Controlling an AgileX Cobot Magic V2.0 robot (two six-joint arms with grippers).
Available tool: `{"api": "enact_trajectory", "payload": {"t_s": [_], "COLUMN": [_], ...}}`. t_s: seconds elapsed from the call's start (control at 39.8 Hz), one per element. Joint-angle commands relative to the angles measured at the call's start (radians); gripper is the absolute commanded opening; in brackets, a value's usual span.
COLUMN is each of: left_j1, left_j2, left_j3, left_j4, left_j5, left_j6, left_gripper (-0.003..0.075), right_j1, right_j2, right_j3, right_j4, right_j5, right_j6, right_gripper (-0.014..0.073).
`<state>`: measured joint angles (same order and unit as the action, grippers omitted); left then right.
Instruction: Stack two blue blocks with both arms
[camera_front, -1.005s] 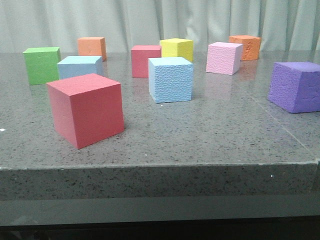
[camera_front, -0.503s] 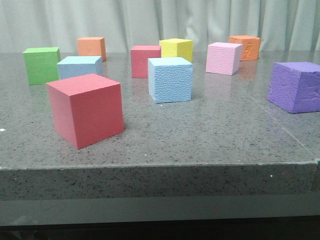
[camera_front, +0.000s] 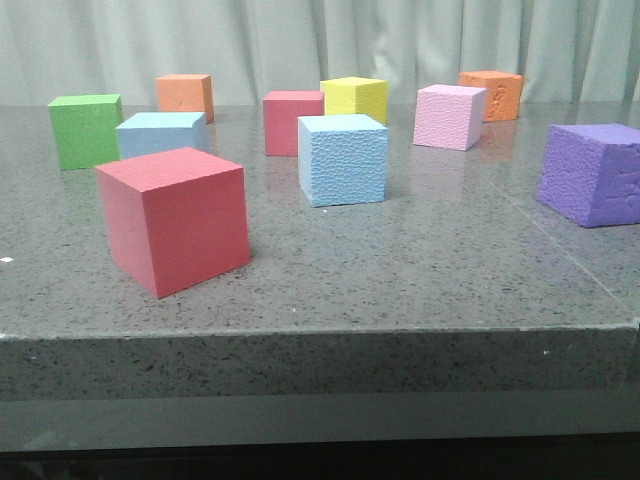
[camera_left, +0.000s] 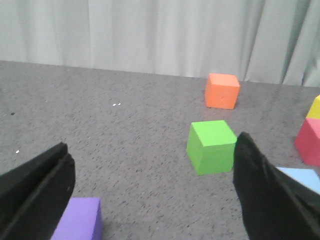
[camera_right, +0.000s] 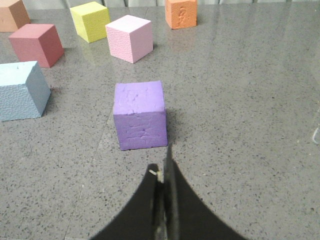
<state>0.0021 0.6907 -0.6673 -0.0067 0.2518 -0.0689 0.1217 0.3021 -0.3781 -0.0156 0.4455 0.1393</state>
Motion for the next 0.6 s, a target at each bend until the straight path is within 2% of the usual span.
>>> {"api": "enact_trajectory", "payload": {"t_s": [0.0,0.13,0.3,0.58], "left_j1": [-0.065,-0.184,-0.332,-0.434], "left_j2": [0.047,0.122,0.291,0.566], "left_j3": [-0.095,-0.168,-0.292,-0.541], "left_j4": [-0.008,-0.008,-0.008,-0.008], "left_j5": [-0.082,-0.077,0.067,0.31], "left_j6": [-0.001,-0.001,-0.001,-0.008], "left_gripper": [0.0615,0.0615,0.0615,0.0615], "right_j1": [-0.005,-0.005,-0.005,-0.005], "right_j2": [0.007,0.007,0.007,0.007], "right_j3": [-0.026,-0.026,-0.026,-0.026], "right_j4": [-0.015,-0.015,-0.015,-0.015], "right_j5": [-0.092,-0.092,-0.092,-0.087], "right_j6": [-0.013,-0.013,-0.013,-0.013], "right_gripper": [-0.0067,-0.0067,-0.0067,-0.0067]}}
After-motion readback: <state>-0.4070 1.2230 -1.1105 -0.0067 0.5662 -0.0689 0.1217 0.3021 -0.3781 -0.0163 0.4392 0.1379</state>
